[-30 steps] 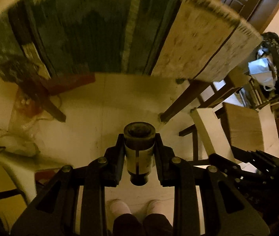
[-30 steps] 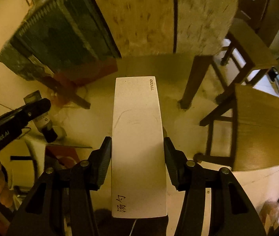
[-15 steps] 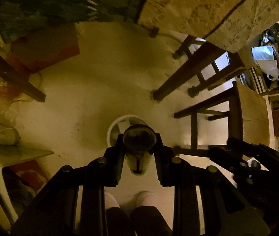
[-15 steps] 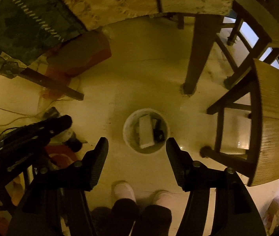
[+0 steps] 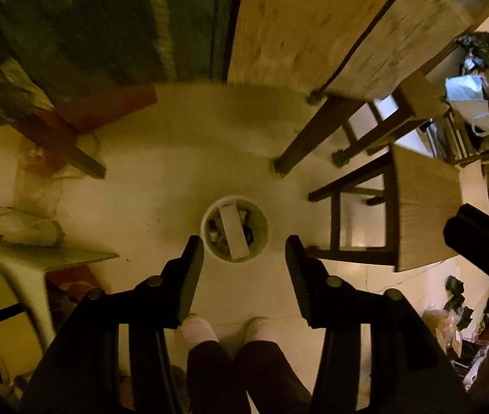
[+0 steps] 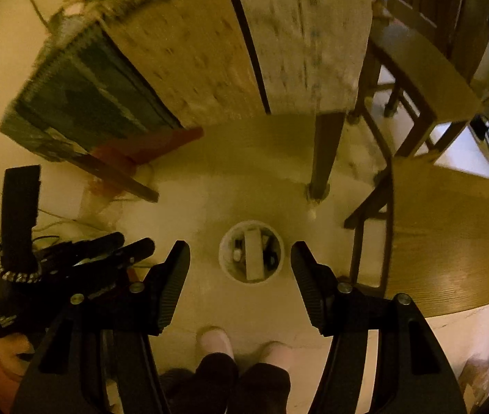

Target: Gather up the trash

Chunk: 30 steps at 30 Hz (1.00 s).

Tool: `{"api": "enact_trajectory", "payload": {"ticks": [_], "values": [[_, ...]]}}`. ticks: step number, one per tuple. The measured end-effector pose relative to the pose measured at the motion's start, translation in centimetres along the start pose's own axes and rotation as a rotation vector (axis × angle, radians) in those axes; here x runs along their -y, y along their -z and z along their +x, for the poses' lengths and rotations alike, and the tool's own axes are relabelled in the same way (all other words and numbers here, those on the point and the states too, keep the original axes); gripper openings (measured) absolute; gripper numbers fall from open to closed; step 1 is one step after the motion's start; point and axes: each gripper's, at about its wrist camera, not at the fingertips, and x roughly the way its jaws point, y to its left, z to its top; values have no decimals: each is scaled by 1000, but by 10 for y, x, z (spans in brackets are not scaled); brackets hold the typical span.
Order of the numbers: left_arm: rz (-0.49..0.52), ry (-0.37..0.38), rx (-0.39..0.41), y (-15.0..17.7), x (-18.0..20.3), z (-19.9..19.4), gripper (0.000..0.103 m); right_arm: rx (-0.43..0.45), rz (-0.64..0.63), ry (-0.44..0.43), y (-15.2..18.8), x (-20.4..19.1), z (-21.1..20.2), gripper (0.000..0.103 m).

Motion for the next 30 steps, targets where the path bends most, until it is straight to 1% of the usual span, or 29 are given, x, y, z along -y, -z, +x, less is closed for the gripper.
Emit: {"api": "enact_trajectory", "payload": {"ticks": [1, 3, 4, 6, 7, 8, 10, 12, 13, 15, 16, 17, 18, 19, 21, 24, 26, 27, 28, 29, 30], "values": [[-1, -1, 15, 0, 3, -13, 48, 13, -8, -1, -1, -3, -13, 57], [-5, 3, 58, 3, 6, -52, 48, 47, -30, -3, -3, -11, -45, 57], [-7, 8, 92, 5, 8, -79, 48, 64, -38, -1, -4, -15, -58, 57], [-7, 13, 145, 8, 12, -115, 48, 108, -60, 1, -4, -22, -91, 57], [-5, 18, 180, 10, 13, -138, 48, 137, -72, 2, -3, -29, -112, 57], [-1, 26, 218, 13, 15, -163, 48, 156, -78, 2, -3, -32, -124, 57], [12, 33, 280, 19, 18, -204, 48, 225, -90, -9, 0, -43, -165, 57], [36, 42, 359, 30, 20, -251, 48, 283, -100, -19, 4, -51, -194, 57], [45, 45, 386, 34, 23, -267, 48, 325, -108, -21, 9, -58, -215, 57], [71, 65, 468, 51, 25, -313, 48, 391, -120, -24, 13, -67, -246, 57], [80, 74, 495, 57, 26, -328, 48, 428, -126, -28, 19, -73, -263, 57], [95, 87, 544, 70, 27, -353, 48, 463, -130, -30, 25, -79, -279, 57], [105, 92, 572, 76, 28, -366, 48, 500, -134, -34, 33, -86, -296, 57], [126, 96, 626, 92, 30, -391, 48, 536, -140, -38, 42, -94, -314, 57], [156, 99, 702, 118, 33, -426, 48, 594, -151, -43, 58, -108, -341, 57], [173, 125, 779, 155, 33, -470, 49, 673, -180, -62, 86, -127, -375, 57], [177, 134, 811, 178, 32, -490, 57, 721, -203, -64, 106, -138, -392, 57], [178, 134, 829, 192, 31, -501, 67, 740, -211, -59, 115, -142, -399, 57], [181, 133, 840, 200, 30, -507, 79, 755, -217, -53, 121, -144, -403, 60], [188, 128, 858, 211, 30, -515, 84, 773, -222, -45, 128, -148, -409, 71], [194, 120, 873, 219, 29, -520, 92, 796, -221, -33, 135, -151, -413, 78]]}}
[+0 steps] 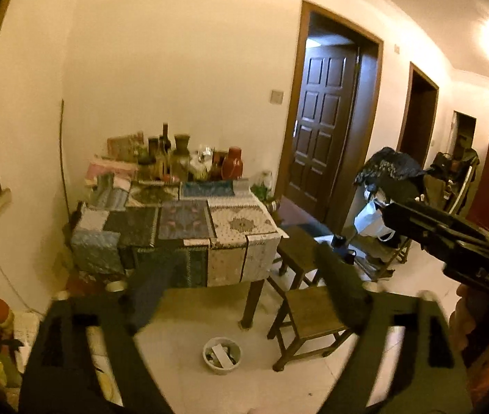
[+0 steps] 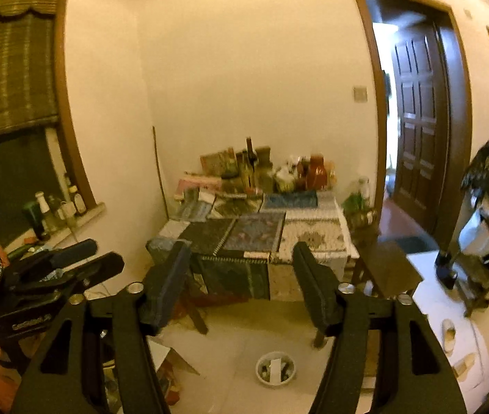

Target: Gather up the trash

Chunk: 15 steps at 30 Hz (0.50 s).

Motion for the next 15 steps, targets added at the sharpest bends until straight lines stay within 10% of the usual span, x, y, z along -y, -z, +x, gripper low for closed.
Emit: {"api": "enact_trajectory", "payload": {"ticks": [2, 15], "values": [[21, -21, 33, 3, 4, -19, 97, 44, 1, 24, 3, -5, -15, 100], [40, -22, 74, 14, 9, -65, 98, 42, -21, 55, 17, -22, -50, 103]]}}
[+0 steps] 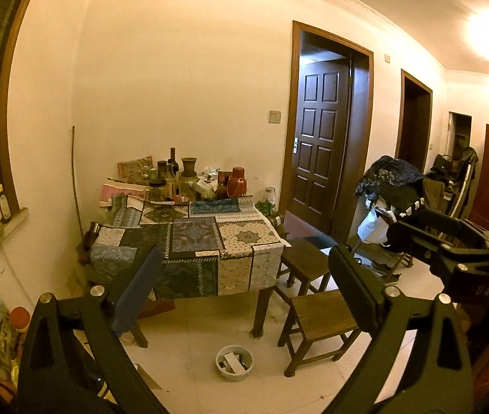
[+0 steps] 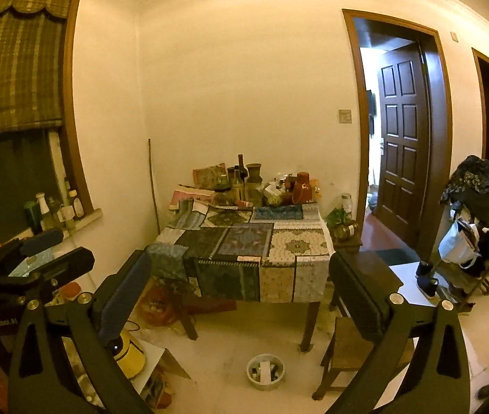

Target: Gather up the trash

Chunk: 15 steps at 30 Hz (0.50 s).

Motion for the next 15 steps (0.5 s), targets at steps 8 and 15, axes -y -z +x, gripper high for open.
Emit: {"api": "enact_trajectory", "payload": {"ticks": [8, 15], "values": [[-1, 0, 0, 3, 2, -7, 98, -7, -14, 4, 4, -6, -7, 103], [-2, 1, -8, 5, 0, -5, 98, -17, -29, 11, 4, -9, -7, 103]]}}
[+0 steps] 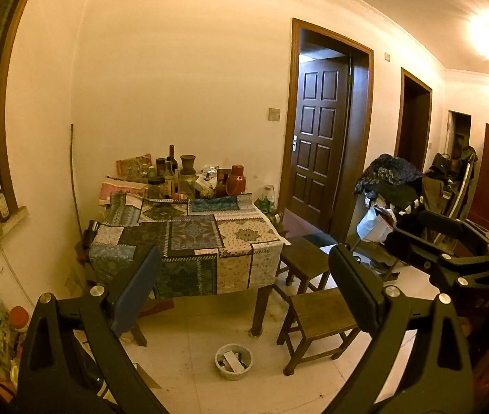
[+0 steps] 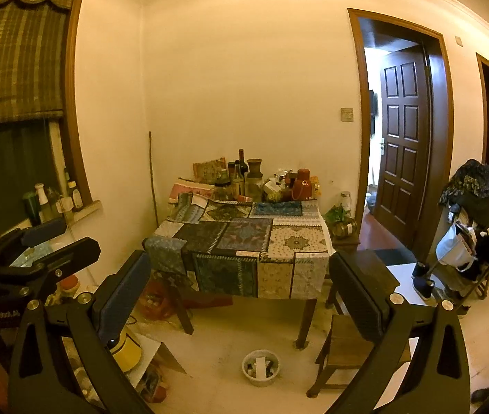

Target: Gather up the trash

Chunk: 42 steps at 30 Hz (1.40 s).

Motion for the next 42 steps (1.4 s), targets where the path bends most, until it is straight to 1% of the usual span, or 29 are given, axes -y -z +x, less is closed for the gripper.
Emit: {"api": "enact_trajectory", "payload": {"ticks": [6, 19, 36, 39, 42], "values": [[-11, 1, -17, -1, -8, 14, 98, -7, -6, 6, -1, -1, 1, 103], [-52, -8, -33, -6, -18, 28, 98, -15, -11, 3, -5, -2, 3, 103], [-52, -3, -39, -5, -18, 33, 98, -55, 19, 1, -3, 11, 8, 103], [-55, 25, -53, -5, -19, 36, 98, -59, 23, 0, -2, 12, 8, 103], [-56, 35, -55, -4, -20, 38, 98, -63, 26, 0, -3, 15, 10, 103]]}}
